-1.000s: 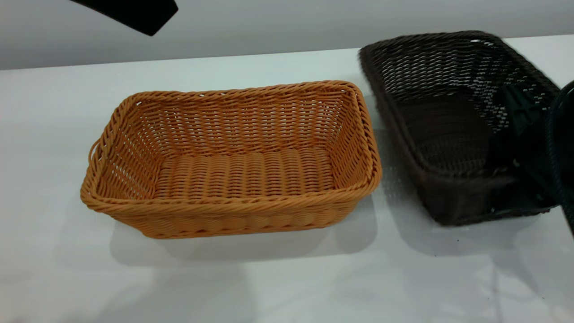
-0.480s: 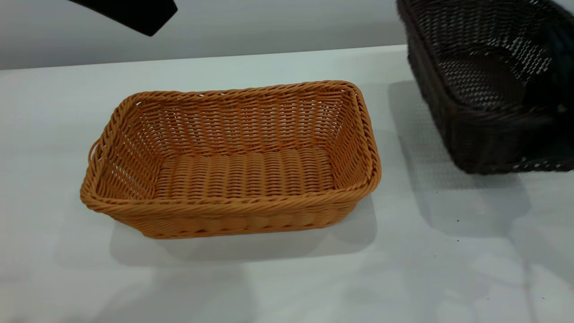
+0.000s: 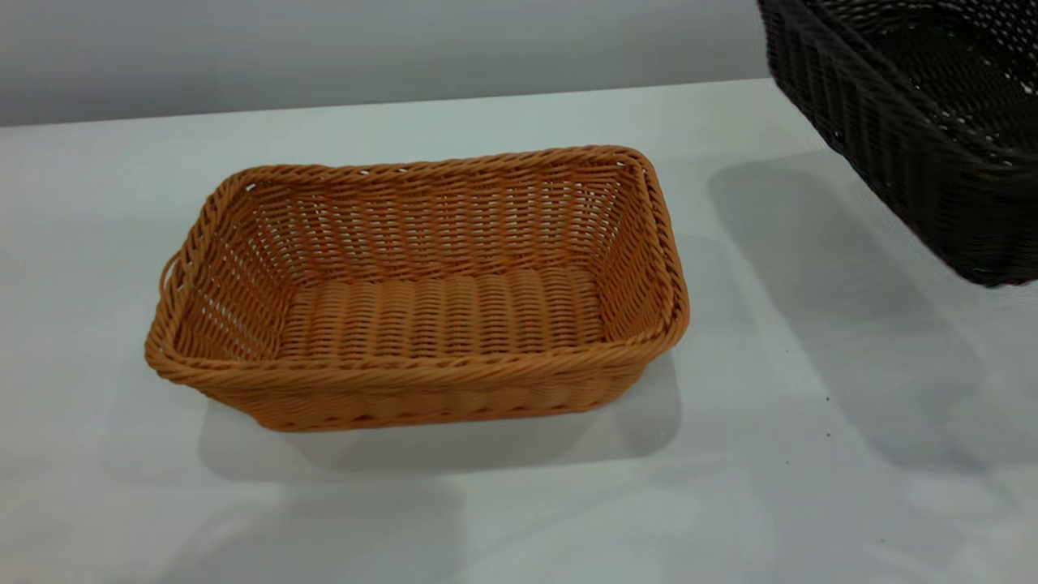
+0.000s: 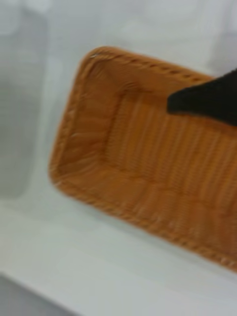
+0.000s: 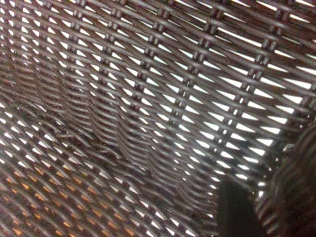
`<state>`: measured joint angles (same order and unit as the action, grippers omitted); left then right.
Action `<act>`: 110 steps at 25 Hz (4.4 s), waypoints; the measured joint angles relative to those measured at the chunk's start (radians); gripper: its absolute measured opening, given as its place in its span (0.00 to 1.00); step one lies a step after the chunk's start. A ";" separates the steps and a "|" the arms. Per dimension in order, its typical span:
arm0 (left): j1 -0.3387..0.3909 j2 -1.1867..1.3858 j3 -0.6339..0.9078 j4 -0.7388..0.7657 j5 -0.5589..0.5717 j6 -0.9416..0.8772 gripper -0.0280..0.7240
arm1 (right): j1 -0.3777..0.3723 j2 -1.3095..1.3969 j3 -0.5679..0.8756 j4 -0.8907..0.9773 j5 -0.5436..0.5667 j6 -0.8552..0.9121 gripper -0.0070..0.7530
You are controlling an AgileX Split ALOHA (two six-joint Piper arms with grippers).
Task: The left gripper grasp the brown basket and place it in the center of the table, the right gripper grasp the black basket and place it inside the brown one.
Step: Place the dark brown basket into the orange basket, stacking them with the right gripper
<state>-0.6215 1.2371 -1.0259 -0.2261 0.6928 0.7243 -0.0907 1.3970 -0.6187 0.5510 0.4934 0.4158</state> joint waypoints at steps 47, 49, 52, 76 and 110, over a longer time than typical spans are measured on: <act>0.000 -0.077 -0.120 -0.204 -0.067 0.010 0.60 | 0.345 0.339 -0.585 0.023 0.645 -0.724 0.38; 0.000 -0.077 -0.120 -0.231 -0.074 0.038 0.60 | 0.369 0.364 -0.628 0.015 0.651 -0.724 0.38; 0.000 -0.077 -0.120 -0.273 -0.075 0.061 0.60 | 0.393 0.391 -0.674 0.019 0.650 -0.723 0.38; 0.000 -0.077 -0.118 -0.295 -0.067 0.089 0.60 | 0.460 0.617 -0.851 0.023 0.604 -0.735 0.38; 0.000 -0.077 -0.118 -0.293 -0.053 0.087 0.60 | 0.460 0.743 -0.857 0.047 0.463 -0.759 0.38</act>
<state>-0.6215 1.1601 -1.1443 -0.5187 0.6399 0.8115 0.3696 2.1396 -1.4756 0.5978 0.9565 -0.3429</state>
